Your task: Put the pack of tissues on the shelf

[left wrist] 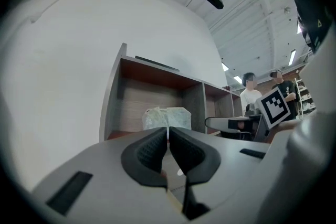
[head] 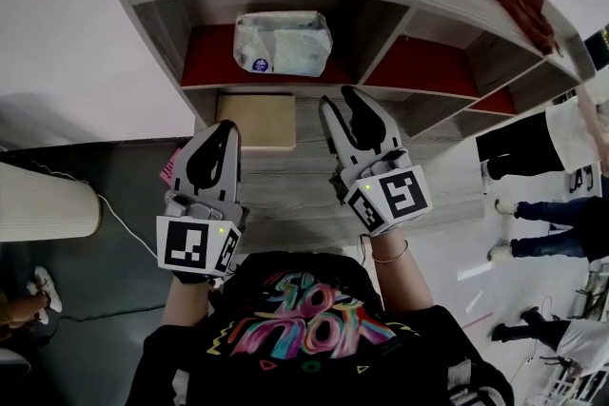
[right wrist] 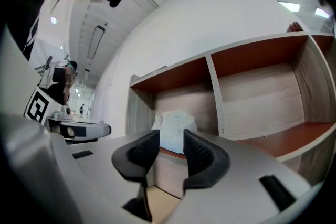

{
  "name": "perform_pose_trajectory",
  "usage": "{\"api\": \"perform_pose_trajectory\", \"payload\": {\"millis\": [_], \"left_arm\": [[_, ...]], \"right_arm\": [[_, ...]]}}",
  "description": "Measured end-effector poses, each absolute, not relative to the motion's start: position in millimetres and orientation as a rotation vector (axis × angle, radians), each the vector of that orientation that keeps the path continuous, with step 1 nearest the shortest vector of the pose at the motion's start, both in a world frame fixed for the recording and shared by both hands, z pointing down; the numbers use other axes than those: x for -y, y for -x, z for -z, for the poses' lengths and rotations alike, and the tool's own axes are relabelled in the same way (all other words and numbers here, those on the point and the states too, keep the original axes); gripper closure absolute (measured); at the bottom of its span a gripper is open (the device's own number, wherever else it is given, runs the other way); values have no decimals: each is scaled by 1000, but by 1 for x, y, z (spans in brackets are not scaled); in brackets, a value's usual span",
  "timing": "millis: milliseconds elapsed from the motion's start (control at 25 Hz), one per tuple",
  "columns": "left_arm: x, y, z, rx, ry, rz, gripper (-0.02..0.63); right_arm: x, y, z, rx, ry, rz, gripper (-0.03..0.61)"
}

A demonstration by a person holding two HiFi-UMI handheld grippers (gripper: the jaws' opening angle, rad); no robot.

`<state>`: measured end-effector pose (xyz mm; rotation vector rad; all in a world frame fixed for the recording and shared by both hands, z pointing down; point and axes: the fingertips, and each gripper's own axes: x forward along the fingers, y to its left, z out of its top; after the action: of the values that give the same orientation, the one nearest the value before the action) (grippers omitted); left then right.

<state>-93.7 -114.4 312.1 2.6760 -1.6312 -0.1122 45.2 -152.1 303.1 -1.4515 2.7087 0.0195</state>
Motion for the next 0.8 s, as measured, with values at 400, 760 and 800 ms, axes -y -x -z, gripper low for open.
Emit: {"api": "perform_pose_trajectory", "payload": {"millis": [400, 760, 800], "left_arm": [[99, 79, -320, 1492, -2748, 88, 581], [95, 68, -324, 1466, -2789, 69, 581], [95, 68, -324, 1465, -2782, 75, 581]], "right_arm": [[102, -75, -310, -2762, 1453, -8, 489], [73, -97, -317, -2706, 1452, 55, 561], [71, -100, -319, -2707, 1456, 59, 561]]}}
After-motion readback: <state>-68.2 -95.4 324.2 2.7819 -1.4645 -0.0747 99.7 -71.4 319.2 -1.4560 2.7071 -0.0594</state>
